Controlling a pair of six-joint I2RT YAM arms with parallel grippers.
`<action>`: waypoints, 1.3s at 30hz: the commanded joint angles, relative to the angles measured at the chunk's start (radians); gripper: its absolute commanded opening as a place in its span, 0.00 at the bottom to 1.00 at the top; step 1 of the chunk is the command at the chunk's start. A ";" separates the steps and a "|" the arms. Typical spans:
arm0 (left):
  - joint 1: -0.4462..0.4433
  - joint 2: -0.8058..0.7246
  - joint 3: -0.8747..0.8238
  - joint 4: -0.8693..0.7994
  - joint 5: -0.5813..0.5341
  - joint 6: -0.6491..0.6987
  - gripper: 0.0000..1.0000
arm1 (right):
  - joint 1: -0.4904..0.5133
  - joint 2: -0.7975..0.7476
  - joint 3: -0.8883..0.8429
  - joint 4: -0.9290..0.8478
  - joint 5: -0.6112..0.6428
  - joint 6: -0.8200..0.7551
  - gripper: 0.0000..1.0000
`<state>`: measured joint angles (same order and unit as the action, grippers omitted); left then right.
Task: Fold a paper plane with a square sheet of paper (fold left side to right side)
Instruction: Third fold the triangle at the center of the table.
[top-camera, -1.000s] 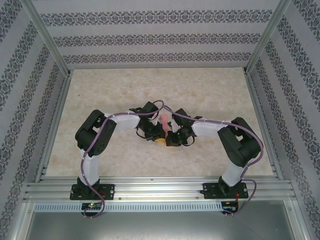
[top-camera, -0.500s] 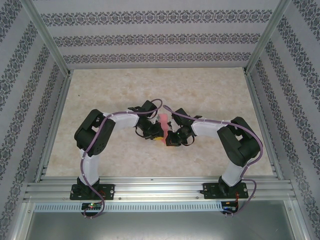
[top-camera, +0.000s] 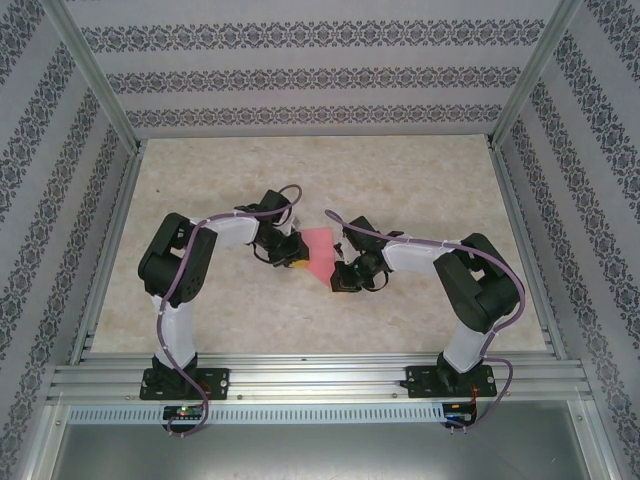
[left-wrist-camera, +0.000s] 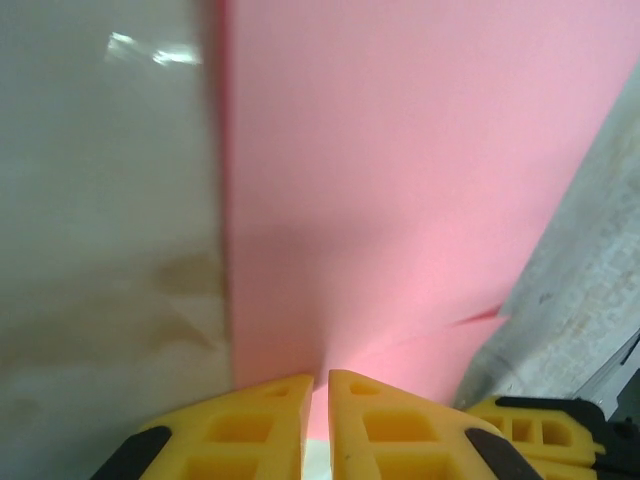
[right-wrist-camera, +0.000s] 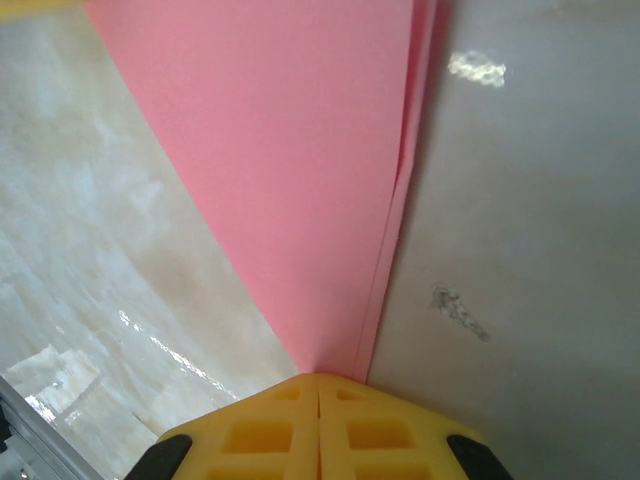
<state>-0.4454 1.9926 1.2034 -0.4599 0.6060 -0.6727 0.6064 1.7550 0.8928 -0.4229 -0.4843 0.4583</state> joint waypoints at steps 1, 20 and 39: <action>0.073 0.051 0.011 -0.013 -0.155 0.052 0.16 | 0.004 0.064 -0.049 -0.117 0.088 -0.019 0.08; 0.119 -0.168 0.009 -0.046 -0.103 0.061 0.34 | -0.028 -0.163 0.024 -0.087 0.092 -0.051 0.24; 0.003 -0.184 -0.130 0.176 -0.005 -0.109 0.46 | -0.108 -0.074 0.074 0.099 -0.059 -0.046 0.24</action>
<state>-0.4229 1.7870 1.0405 -0.3477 0.5827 -0.7506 0.4973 1.6592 0.9363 -0.3576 -0.5274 0.4206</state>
